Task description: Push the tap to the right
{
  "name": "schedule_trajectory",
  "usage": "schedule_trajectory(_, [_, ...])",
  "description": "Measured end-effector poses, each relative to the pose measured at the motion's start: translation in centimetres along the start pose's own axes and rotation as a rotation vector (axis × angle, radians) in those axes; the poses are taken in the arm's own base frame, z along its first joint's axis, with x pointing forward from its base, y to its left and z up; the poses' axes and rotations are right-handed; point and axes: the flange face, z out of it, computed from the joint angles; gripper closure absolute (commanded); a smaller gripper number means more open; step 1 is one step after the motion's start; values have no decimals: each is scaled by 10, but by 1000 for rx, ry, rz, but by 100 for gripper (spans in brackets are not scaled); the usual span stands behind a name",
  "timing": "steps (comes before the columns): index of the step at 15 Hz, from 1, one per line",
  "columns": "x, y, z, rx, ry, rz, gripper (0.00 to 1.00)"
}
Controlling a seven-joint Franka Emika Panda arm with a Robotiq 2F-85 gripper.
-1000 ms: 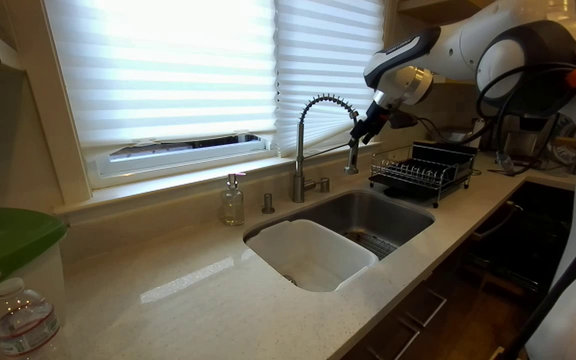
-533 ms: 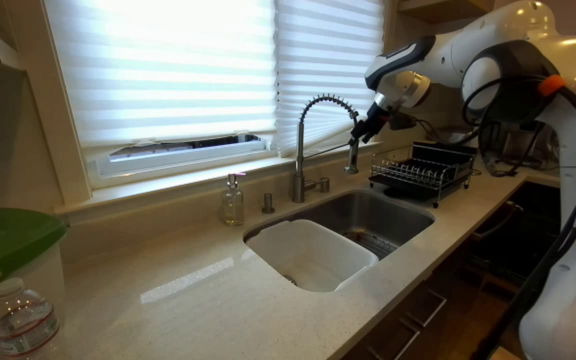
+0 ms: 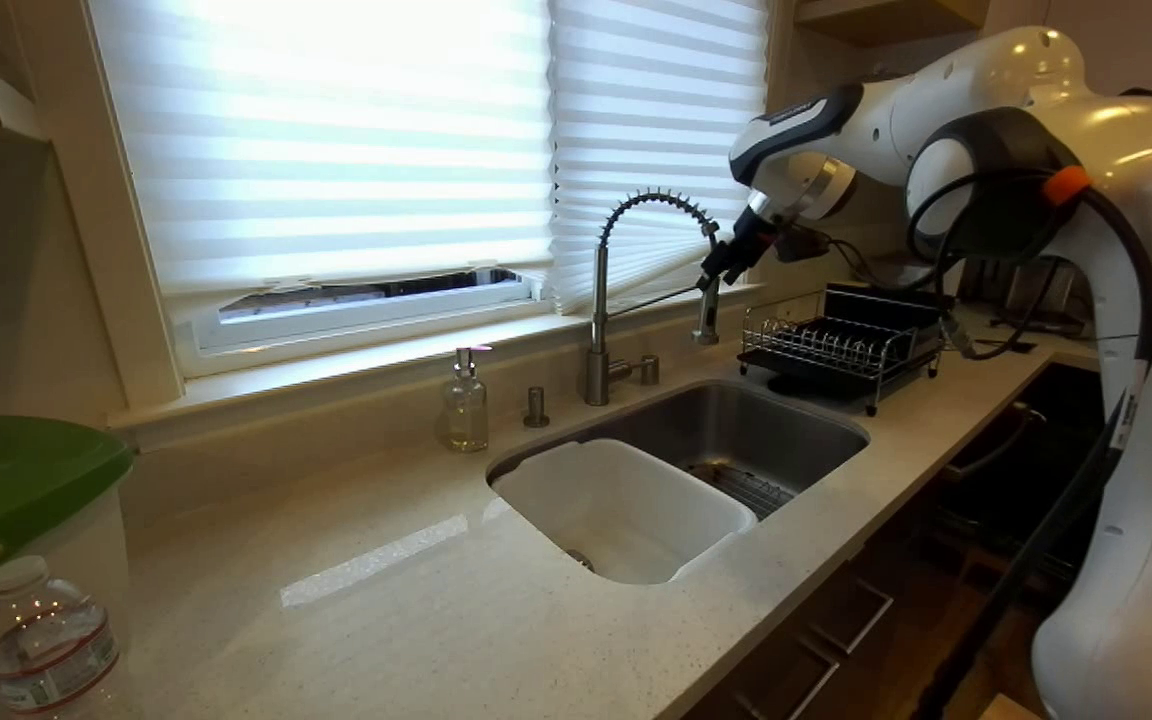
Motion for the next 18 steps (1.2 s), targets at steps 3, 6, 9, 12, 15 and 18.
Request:
schedule_trajectory(3, [4,9,8,-26,29,-12,0])
schedule_trajectory(6, [6,18,14,-61,61,-20,0])
schedule_trajectory(9, [10,24,18,-93,83,-29,0])
schedule_trajectory(12, [13,29,21,-115,100,-36,0])
schedule_trajectory(15, [15,32,24,-124,108,-44,0])
schedule_trajectory(18, [15,33,26,-122,103,-43,0])
